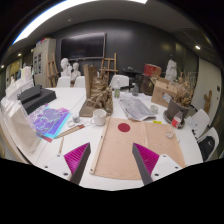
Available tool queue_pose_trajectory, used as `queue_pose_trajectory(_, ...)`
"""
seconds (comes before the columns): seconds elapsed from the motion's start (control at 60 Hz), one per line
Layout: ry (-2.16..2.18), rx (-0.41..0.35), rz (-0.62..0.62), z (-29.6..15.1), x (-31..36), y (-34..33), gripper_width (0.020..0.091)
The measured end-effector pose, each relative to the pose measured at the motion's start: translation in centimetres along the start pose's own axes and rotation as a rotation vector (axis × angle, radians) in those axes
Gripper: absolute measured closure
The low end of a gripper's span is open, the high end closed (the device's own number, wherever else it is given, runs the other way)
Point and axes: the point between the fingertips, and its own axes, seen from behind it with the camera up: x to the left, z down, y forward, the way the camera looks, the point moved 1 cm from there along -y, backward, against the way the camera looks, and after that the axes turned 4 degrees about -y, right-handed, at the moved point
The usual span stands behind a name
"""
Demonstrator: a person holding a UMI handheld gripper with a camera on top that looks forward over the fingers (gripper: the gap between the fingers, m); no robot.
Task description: Pour water
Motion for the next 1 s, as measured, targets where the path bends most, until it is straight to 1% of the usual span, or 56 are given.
queue_pose_trajectory(0.117,0.026,0.014,0.048,1.4,-4.6,1.4,0.0246)
queue_pose_trajectory(0.133,0.034,0.019,0.057,1.2,-3.5,0.9,0.0248)
queue_pose_trajectory(0.15,0.038,0.019,0.057,1.6,-6.1,1.8,0.0249)
queue_pose_trajectory(0.317,0.076,0.023,0.118,4.0,-15.8,5.4,0.0248)
queue_pose_trajectory(0.483,0.102,-0.021,0.155,5.6,-26.0,10.5,0.0248)
queue_pose_trajectory(0.65,0.119,-0.081,0.189,6.0,-34.9,17.1,0.0248)
queue_pose_trajectory(0.75,0.134,-0.096,0.195,6.0,-38.7,21.3,0.0248)
queue_pose_trajectory(0.867,0.138,-0.112,0.199,5.9,-41.5,26.2,0.0248)
queue_pose_trajectory(0.967,0.128,-0.117,0.218,6.1,-43.0,29.8,0.0264)
queue_pose_trajectory(1.0,0.125,-0.121,0.220,6.1,-43.3,30.7,0.0282)
